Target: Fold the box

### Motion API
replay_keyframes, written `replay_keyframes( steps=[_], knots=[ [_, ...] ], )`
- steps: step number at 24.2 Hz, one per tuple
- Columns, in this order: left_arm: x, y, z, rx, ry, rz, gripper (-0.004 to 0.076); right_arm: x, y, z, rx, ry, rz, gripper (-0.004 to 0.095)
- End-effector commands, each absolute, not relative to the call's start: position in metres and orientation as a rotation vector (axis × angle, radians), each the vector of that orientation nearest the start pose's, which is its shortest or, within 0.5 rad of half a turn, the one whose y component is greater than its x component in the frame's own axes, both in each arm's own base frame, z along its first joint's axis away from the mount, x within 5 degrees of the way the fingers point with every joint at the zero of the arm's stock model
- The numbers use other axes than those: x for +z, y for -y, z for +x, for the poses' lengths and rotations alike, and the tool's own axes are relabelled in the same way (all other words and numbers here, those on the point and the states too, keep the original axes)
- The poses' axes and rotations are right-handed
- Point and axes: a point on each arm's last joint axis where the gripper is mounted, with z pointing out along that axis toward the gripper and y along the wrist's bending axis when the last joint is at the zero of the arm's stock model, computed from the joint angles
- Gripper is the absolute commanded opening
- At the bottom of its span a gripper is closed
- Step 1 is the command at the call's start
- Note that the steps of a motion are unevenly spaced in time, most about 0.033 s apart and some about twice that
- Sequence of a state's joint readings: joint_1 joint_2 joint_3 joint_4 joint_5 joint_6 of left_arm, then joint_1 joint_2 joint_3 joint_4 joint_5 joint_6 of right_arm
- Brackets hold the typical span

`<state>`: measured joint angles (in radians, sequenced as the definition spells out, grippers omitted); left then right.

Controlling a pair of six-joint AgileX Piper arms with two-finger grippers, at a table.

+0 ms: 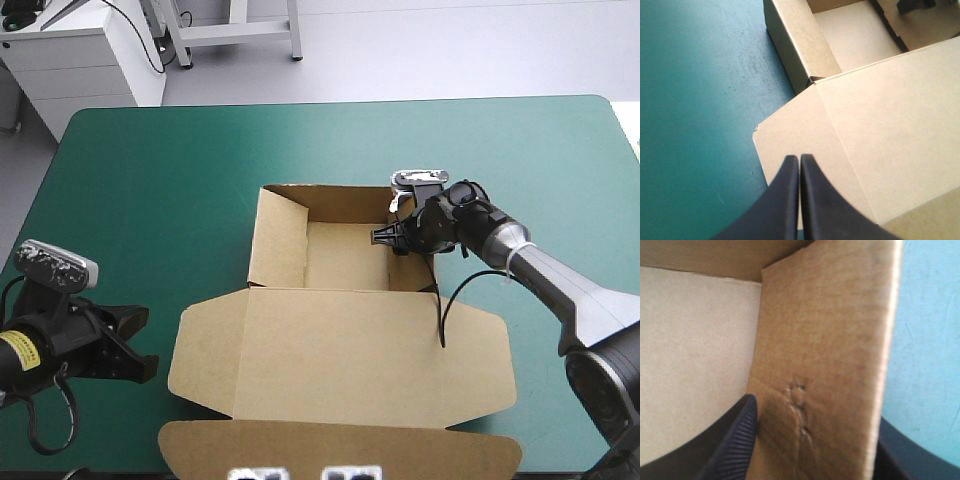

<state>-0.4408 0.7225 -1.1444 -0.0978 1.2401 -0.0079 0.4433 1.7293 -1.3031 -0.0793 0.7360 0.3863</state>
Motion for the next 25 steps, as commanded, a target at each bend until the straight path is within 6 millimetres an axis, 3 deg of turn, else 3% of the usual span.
replay_keyframes(
  steps=[1, 5, 8, 11, 12, 16, 17, 20, 21, 24, 25],
  knots=[
    [0.422, 0.042, 0.066, -0.380, -2.283, 0.493, -0.0008, 0.261, -0.157, 0.345, 0.222, -2.585, -0.122, 0.0426],
    [0.422, 0.043, 0.061, -0.428, -2.276, 0.485, -0.0008, 0.259, -0.160, 0.353, 0.208, -2.592, -0.127, 0.0191],
    [0.418, 0.044, 0.061, -0.448, -2.290, 0.485, -0.0008, 0.274, -0.157, 0.361, 0.216, -2.551, -0.109, 0.0001],
    [0.411, 0.045, 0.063, -0.442, -2.322, 0.474, -0.0008, 0.293, -0.143, 0.371, 0.209, -2.527, -0.046, -0.0017],
    [0.405, 0.044, 0.065, -0.426, -2.343, 0.449, -0.0008, 0.307, -0.125, 0.379, 0.174, -2.519, 0.005, -0.0018],
    [0.389, 0.042, 0.072, -0.366, -2.401, 0.402, -0.0008, 0.328, -0.071, 0.390, 0.075, -2.522, 0.148, -0.0020],
    [0.382, 0.040, 0.074, -0.324, -2.421, 0.389, -0.0008, 0.334, -0.040, 0.392, 0.021, -2.540, 0.212, -0.0020],
    [0.375, 0.039, 0.080, -0.281, -2.409, 0.370, -0.0008, 0.333, 0.016, 0.390, -0.066, -2.575, 0.344, -0.0020],
    [0.372, 0.039, 0.083, -0.272, -2.396, 0.343, -0.0008, 0.332, 0.054, 0.385, -0.110, -2.581, 0.452, -0.0020],
    [0.374, 0.038, 0.087, -0.253, -2.351, 0.330, -0.0008, 0.332, 0.133, 0.365, -0.185, -2.538, 0.688, -0.0020],
    [0.375, 0.038, 0.087, -0.254, -2.347, 0.330, -0.0008, 0.332, 0.145, 0.361, -0.197, -2.524, 0.729, -0.0020]
  ],
)
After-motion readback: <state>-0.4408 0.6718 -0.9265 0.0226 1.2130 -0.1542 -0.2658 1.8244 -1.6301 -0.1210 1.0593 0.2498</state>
